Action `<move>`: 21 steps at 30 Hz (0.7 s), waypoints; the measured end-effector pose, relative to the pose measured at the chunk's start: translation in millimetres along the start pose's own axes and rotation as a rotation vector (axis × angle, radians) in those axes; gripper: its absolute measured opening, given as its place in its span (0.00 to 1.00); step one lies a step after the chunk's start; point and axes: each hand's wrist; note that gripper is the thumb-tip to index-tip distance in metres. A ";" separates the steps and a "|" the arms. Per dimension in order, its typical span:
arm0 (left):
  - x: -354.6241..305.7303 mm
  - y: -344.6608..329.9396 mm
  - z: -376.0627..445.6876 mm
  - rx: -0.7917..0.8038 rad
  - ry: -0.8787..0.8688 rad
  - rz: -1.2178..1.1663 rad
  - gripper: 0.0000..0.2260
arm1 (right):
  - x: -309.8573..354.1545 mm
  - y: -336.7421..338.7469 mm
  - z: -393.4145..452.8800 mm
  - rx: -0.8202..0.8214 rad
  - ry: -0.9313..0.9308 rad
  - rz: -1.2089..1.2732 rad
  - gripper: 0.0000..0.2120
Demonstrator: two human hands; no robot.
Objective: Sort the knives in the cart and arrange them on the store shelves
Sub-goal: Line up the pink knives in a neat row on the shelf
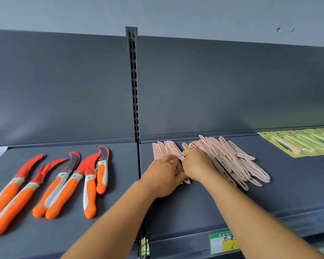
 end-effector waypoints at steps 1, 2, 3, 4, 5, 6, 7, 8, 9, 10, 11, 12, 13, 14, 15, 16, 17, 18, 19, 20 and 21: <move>0.1 -0.2 0.4 -0.003 -0.003 0.002 0.22 | 0.7 0.3 -1.5 0.003 0.006 -0.012 0.08; 0.5 -0.4 0.7 -0.004 -0.003 0.003 0.22 | 1.2 0.4 -2.8 0.010 0.011 -0.022 0.07; 0.6 -0.1 0.8 -0.006 -0.004 0.003 0.22 | 1.4 0.2 -3.3 0.017 0.013 -0.029 0.07; 0.8 0.2 0.7 -0.007 -0.003 0.003 0.22 | 0.8 0.1 -3.7 0.020 0.015 -0.031 0.07; 0.7 0.9 0.4 -0.009 -0.004 0.004 0.22 | -0.4 0.7 -4.5 0.020 0.020 -0.023 0.07; 0.2 1.6 0.3 -0.010 -0.007 0.011 0.22 | -2.4 2.5 -5.9 0.018 0.024 -0.009 0.08; -0.8 2.8 -0.1 -0.010 -0.016 0.027 0.23 | -4.8 5.4 -8.6 0.010 0.026 0.003 0.09; -2.5 4.1 0.1 -0.006 -0.028 0.048 0.23 | -8.3 8.7 -11.5 -0.006 0.031 0.001 0.09; -4.7 5.4 0.4 -0.001 -0.041 0.067 0.24 | -13.4 11.9 -15.5 -0.024 0.038 -0.028 0.11; -7.5 6.7 1.2 0.009 -0.051 0.078 0.24 | -19.3 15.0 -18.5 -0.032 0.043 -0.085 0.14; -10.5 8.0 2.2 0.020 -0.059 0.083 0.24 | -25.4 17.1 -21.0 -0.032 0.052 -0.155 0.16; -13.2 8.6 3.7 0.030 -0.065 0.090 0.24 | -30.7 18.6 -23.5 -0.029 0.062 -0.212 0.16; -15.3 8.5 5.9 0.039 -0.070 0.101 0.24 | -34.8 19.2 -25.1 -0.025 0.071 -0.245 0.16; -16.6 7.5 8.2 0.049 -0.071 0.115 0.24 | -37.8 19.3 -26.6 -0.019 0.079 -0.253 0.15; -17.7 6.5 9.9 0.060 -0.068 0.128 0.24 | -39.5 19.1 -28.1 -0.014 0.086 -0.250 0.15; -18.0 5.5 11.3 0.069 -0.063 0.138 0.24 | -39.6 19.0 -29.5 -0.017 0.091 -0.245 0.14; -18.4 5.1 11.8 0.074 -0.059 0.142 0.24 | -39.0 19.0 -29.9 -0.023 0.092 -0.243 0.14; -18.4 4.6 12.3 0.075 -0.056 0.141 0.24 | -37.6 19.5 -30.5 -0.030 0.089 -0.247 0.15; -18.1 4.2 12.1 0.070 -0.055 0.135 0.24 | -35.7 19.7 -30.3 -0.038 0.088 -0.261 0.16; -17.6 3.7 11.6 0.065 -0.052 0.127 0.24 | -33.8 20.6 -29.7 -0.051 0.091 -0.275 0.18; -16.8 3.4 10.8 0.059 -0.049 0.118 0.24 | -32.4 21.4 -27.9 -0.070 0.094 -0.281 0.20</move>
Point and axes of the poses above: each hand's wrist, its own z-axis towards the middle knuckle, its own y-axis out of the back of the hand, x = y × z, and after that the axes turned 8 degrees about z, right-handed
